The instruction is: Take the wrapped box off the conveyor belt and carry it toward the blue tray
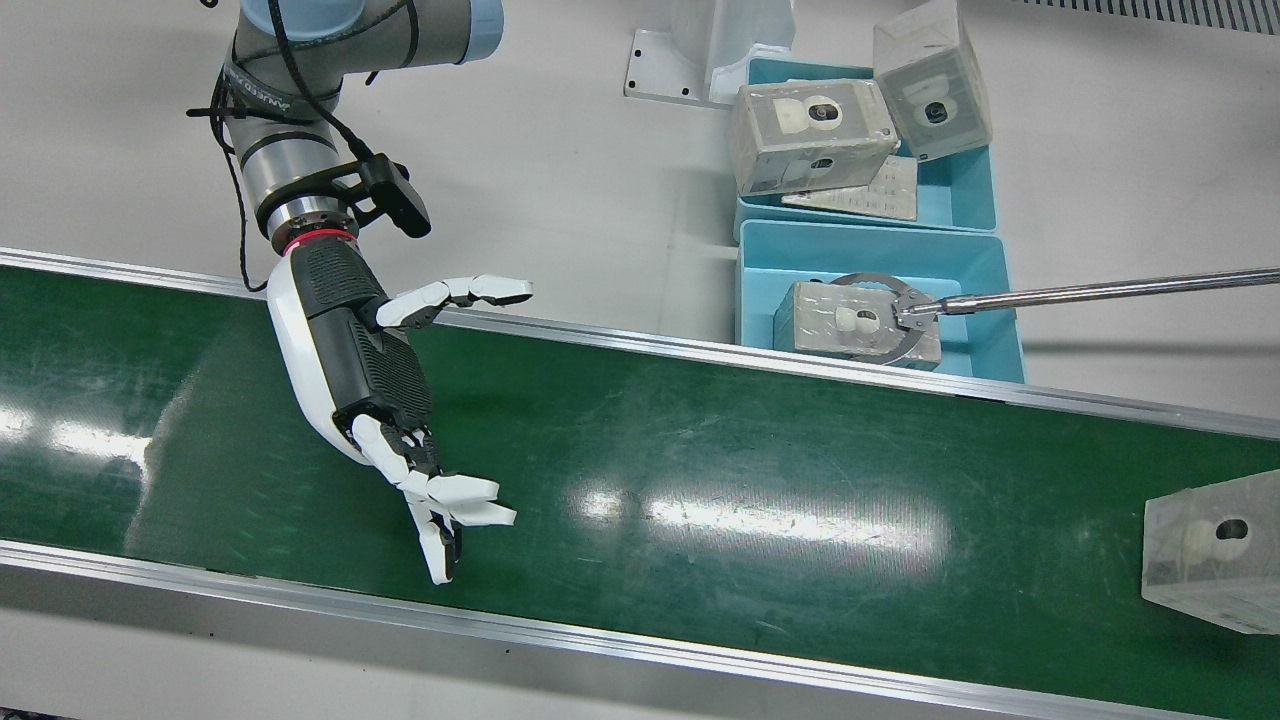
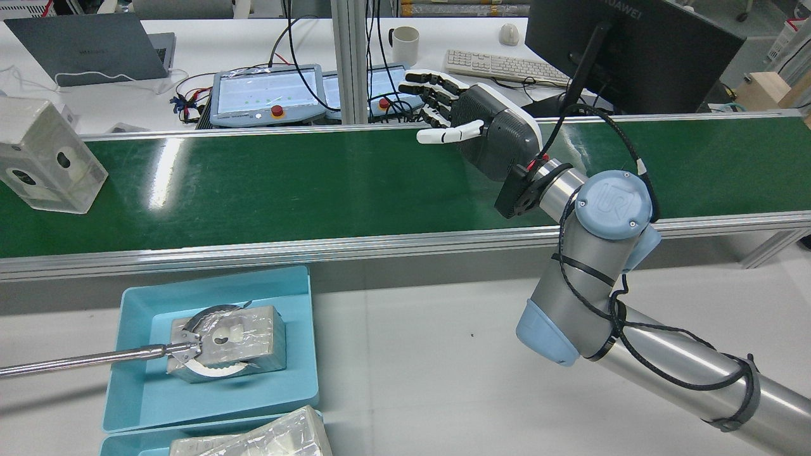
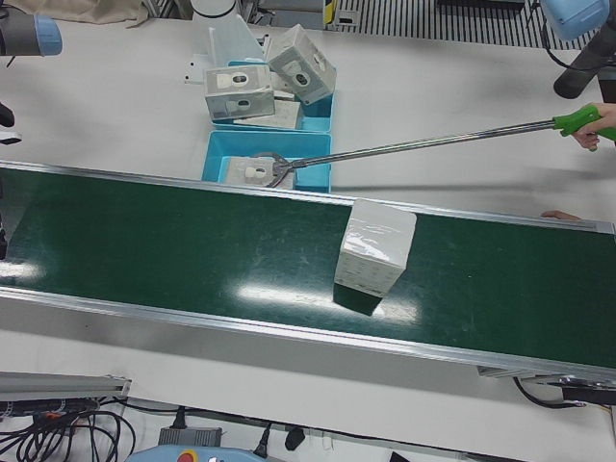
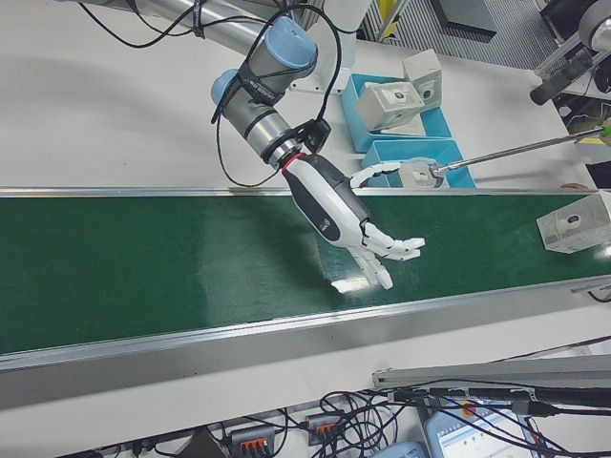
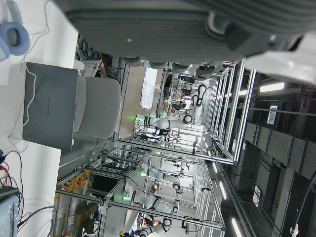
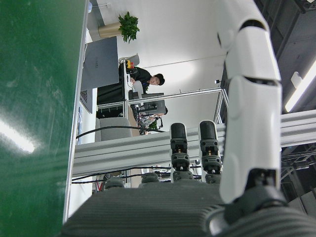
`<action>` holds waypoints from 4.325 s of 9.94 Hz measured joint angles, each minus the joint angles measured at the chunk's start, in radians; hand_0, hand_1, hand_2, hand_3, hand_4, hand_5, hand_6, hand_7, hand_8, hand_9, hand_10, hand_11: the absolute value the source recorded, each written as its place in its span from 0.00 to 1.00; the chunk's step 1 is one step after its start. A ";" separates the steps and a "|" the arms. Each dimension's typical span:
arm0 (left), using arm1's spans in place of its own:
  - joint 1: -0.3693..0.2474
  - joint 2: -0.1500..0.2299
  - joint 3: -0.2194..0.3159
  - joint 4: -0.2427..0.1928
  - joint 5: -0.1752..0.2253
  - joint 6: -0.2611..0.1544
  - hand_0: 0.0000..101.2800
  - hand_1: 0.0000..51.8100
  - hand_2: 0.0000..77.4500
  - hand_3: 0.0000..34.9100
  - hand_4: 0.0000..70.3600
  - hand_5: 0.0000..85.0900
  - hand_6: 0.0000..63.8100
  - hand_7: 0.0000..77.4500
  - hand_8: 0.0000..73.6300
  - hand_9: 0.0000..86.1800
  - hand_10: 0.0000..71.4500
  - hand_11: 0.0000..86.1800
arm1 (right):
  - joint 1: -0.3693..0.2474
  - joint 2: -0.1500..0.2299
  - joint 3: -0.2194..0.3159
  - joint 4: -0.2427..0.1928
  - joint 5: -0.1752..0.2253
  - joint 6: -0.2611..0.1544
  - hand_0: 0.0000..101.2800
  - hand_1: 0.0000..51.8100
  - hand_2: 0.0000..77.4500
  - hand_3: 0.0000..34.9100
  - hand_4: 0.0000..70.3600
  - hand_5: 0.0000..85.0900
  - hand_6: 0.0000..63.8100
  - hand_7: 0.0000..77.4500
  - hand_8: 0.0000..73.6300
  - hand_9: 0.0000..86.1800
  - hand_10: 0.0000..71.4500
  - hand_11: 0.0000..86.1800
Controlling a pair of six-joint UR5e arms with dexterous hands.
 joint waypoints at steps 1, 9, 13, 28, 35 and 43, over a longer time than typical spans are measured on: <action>0.000 0.000 0.000 0.000 0.000 0.000 0.00 0.00 0.01 0.00 0.00 0.01 0.01 0.01 0.01 0.00 0.01 0.00 | -0.002 0.000 0.000 0.000 0.000 -0.001 0.48 0.29 0.23 0.33 0.17 0.30 0.08 0.27 0.00 0.04 0.00 0.02; 0.000 0.000 0.000 0.000 0.000 0.000 0.00 0.00 0.01 0.00 0.00 0.01 0.00 0.01 0.01 0.00 0.01 0.00 | -0.025 0.004 -0.006 0.015 0.003 -0.003 0.48 0.31 0.23 0.34 0.16 0.31 0.08 0.28 0.00 0.04 0.00 0.02; 0.000 0.000 0.000 0.000 0.000 0.000 0.00 0.00 0.01 0.00 0.00 0.01 0.00 0.01 0.01 0.00 0.01 0.00 | -0.048 0.022 -0.011 0.030 0.023 -0.013 0.48 0.31 0.24 0.35 0.19 0.32 0.09 0.31 0.00 0.05 0.00 0.02; 0.000 0.000 0.000 0.000 0.000 0.000 0.00 0.00 0.01 0.00 0.00 0.01 0.00 0.01 0.01 0.00 0.01 0.00 | -0.027 0.080 -0.041 -0.058 0.050 -0.040 0.47 0.23 0.15 0.44 0.22 0.34 0.11 0.34 0.00 0.06 0.00 0.02; 0.000 0.000 0.000 0.000 0.000 0.000 0.00 0.00 0.01 0.00 0.00 0.01 0.00 0.01 0.01 0.00 0.00 0.01 | -0.028 0.080 -0.089 -0.018 0.061 -0.038 0.48 0.31 0.24 0.42 0.21 0.34 0.12 0.33 0.00 0.06 0.00 0.02; 0.000 0.000 0.000 0.000 0.000 0.000 0.00 0.00 0.01 0.00 0.00 0.01 0.00 0.01 0.01 0.00 0.01 0.00 | -0.032 0.070 -0.090 0.041 0.061 -0.037 0.48 0.32 0.25 0.40 0.21 0.33 0.11 0.33 0.00 0.05 0.00 0.02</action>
